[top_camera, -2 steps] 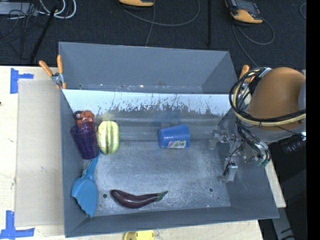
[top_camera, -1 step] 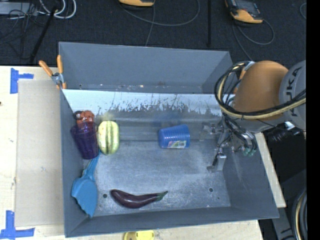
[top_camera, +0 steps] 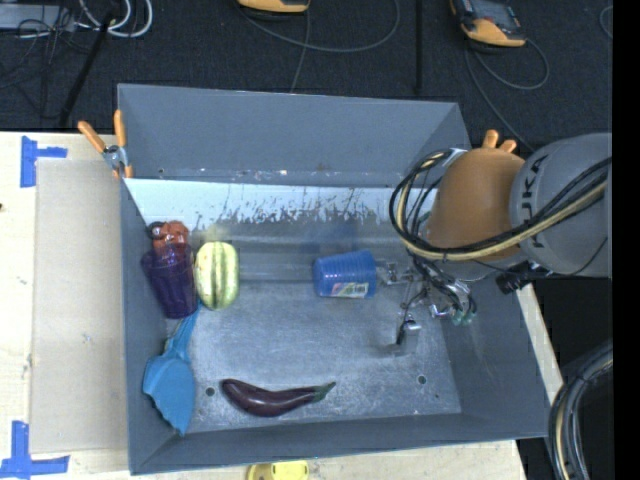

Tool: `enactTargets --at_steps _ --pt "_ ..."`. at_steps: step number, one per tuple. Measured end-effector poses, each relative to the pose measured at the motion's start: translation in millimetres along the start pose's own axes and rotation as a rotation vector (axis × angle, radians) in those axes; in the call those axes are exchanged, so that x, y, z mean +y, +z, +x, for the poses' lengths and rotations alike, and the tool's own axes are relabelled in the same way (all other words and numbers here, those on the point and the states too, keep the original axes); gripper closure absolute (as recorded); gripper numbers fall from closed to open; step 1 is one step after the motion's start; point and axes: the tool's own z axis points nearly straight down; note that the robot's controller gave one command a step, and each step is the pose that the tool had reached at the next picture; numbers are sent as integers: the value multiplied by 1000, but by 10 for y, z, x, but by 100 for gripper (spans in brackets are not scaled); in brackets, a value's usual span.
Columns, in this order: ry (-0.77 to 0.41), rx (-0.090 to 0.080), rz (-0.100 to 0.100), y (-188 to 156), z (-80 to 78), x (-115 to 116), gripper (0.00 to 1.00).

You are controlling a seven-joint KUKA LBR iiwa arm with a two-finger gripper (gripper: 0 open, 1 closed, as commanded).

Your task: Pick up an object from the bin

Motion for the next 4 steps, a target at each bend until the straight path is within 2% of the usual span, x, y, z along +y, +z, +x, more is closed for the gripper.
enactTargets --at_steps 1,2,3,4 --pt "118 10 -1 244 -160 167 0" --pt "306 4 0 200 -255 220 0" --pt "94 3 0 170 -403 260 100" --pt "93 3 0 170 -403 261 100"
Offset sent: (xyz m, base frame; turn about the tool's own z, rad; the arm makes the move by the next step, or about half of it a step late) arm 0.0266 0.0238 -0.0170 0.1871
